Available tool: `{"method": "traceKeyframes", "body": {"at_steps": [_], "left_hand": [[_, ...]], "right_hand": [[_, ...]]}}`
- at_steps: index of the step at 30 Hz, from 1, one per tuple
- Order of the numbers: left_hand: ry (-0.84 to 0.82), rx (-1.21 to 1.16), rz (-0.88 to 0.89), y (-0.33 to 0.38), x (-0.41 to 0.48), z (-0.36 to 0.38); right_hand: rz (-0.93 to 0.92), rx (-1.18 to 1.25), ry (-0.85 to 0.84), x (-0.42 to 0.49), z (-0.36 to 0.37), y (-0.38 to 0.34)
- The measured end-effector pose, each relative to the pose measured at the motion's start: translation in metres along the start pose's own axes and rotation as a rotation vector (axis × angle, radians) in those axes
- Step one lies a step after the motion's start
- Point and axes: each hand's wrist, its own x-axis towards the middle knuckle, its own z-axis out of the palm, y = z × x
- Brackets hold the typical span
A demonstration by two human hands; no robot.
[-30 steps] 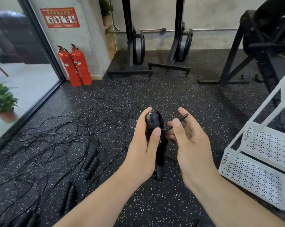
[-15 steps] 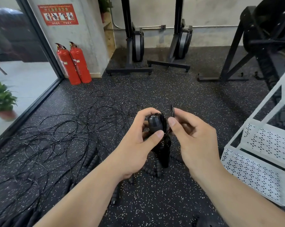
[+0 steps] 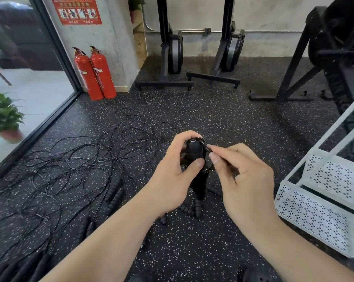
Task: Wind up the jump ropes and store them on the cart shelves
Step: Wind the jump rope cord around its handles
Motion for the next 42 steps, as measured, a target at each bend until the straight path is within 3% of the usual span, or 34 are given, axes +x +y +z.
{"method": "traceKeyframes", "body": {"at_steps": [10,22,27,32,42], "left_hand": [[0.023,0.104,0.012,-0.004,0.001,0.000],[0.078,0.173,0.023,-0.001,-0.002,0.009],[0.076,0.198,0.030,0.000,-0.004,0.013],[0.070,0.213,0.035,-0.002,-0.004,0.015],[0.103,0.170,0.036,-0.008,0.000,0.013]], "right_hand": [[0.329,0.086,-0.101,0.010,0.002,0.001],[0.988,0.895,-0.105,0.011,0.004,-0.011],[1.180,1.027,-0.130,0.012,0.008,-0.011],[1.201,1.015,-0.125,0.016,0.008,-0.010],[1.002,0.844,-0.119,0.022,0.003,-0.007]]}}
